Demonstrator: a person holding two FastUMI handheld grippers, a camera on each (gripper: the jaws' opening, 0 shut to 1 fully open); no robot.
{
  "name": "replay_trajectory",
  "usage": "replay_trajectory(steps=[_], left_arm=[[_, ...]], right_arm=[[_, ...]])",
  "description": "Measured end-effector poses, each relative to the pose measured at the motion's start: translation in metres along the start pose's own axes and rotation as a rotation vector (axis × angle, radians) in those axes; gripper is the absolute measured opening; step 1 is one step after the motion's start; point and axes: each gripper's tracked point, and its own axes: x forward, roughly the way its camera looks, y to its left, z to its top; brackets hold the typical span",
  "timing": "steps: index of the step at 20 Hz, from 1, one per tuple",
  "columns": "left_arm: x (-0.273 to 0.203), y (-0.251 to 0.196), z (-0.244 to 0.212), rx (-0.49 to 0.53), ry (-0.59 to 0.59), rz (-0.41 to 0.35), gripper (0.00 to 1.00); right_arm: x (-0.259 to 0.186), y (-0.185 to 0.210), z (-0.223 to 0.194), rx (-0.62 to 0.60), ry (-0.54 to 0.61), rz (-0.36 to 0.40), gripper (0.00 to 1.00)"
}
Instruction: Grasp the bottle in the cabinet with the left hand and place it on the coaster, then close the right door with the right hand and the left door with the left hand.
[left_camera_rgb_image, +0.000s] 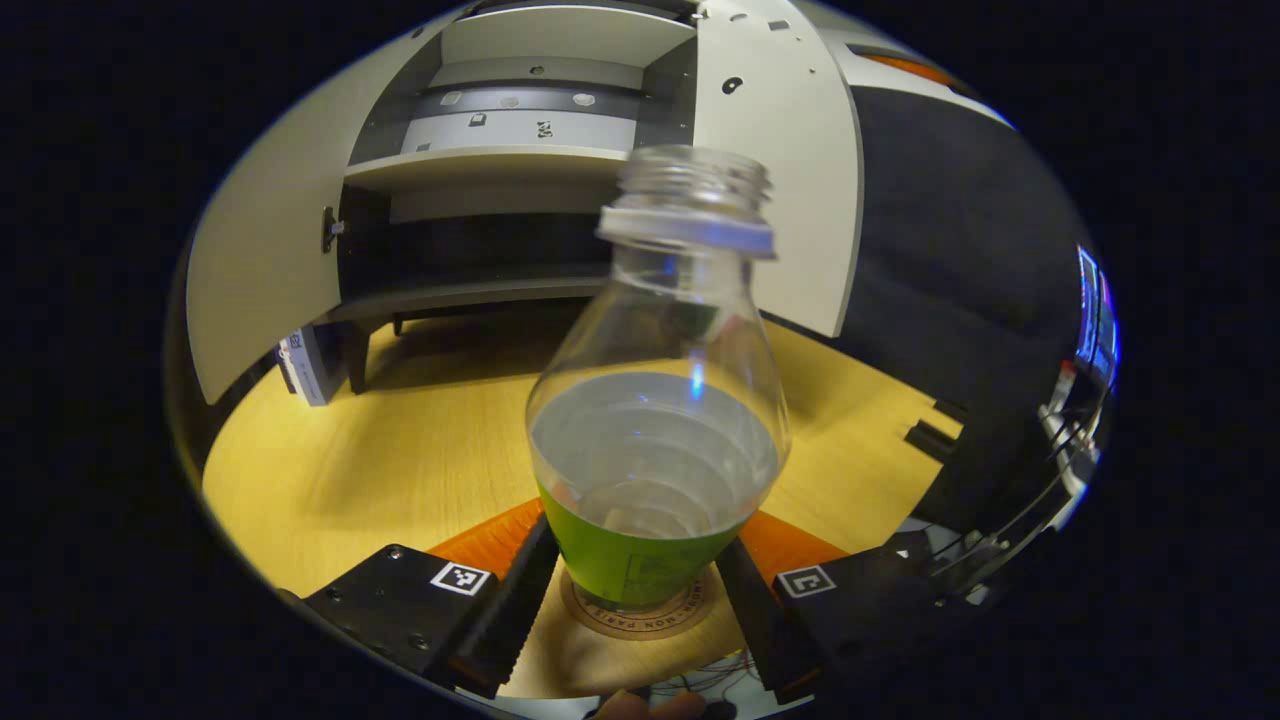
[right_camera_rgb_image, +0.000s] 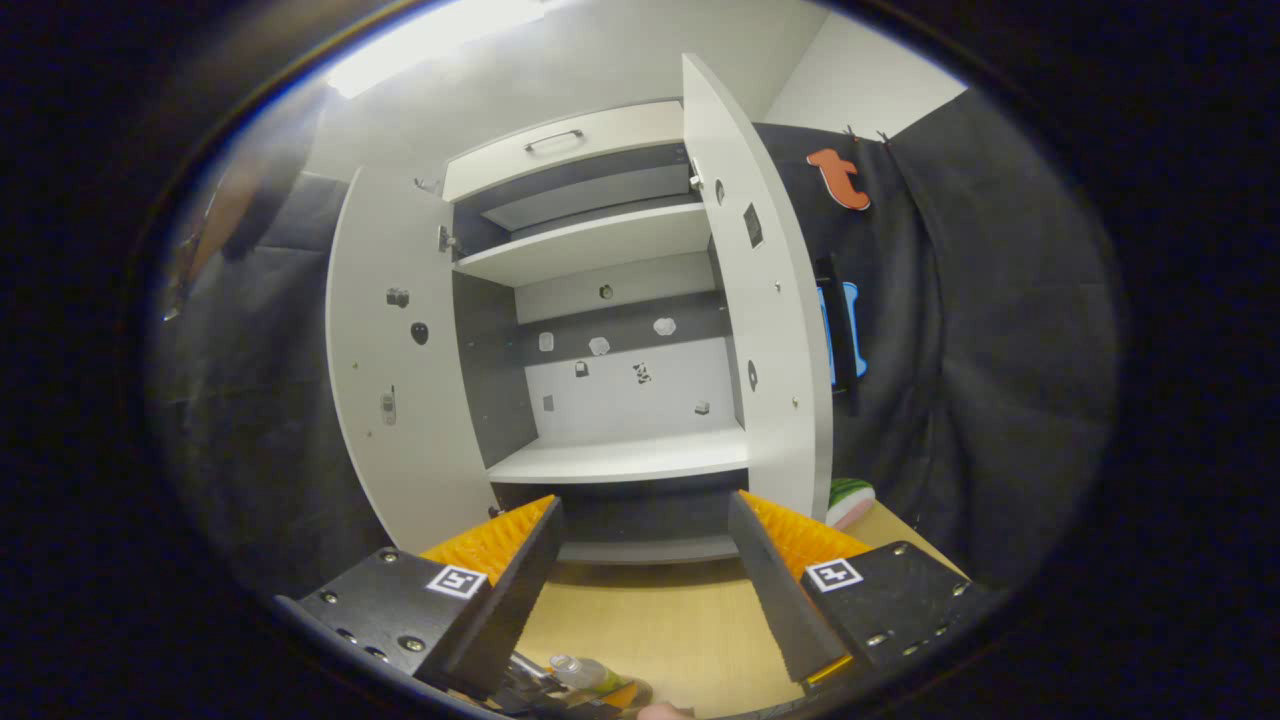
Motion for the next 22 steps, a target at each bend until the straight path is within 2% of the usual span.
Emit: replay_trajectory(steps=[3,13,22], left_arm=[[-0.010,-0.004,0.012,-0.011,0.008,-0.039,0.89],[-0.039,-0.013,0.054,0.071,0.049,-0.067,0.89],[-0.063,-0.025,0.102,0.071,0.074,-0.110,0.89]], right_arm=[[-0.009,-0.006,0.001,0.018,0.002,-0.007,1.00],[-0.036,-0.037,0.032,0.052,-0.048,-0.051,1.00],[-0.057,-0.087,0.066,0.025,-0.109,-0.142,1.00]])
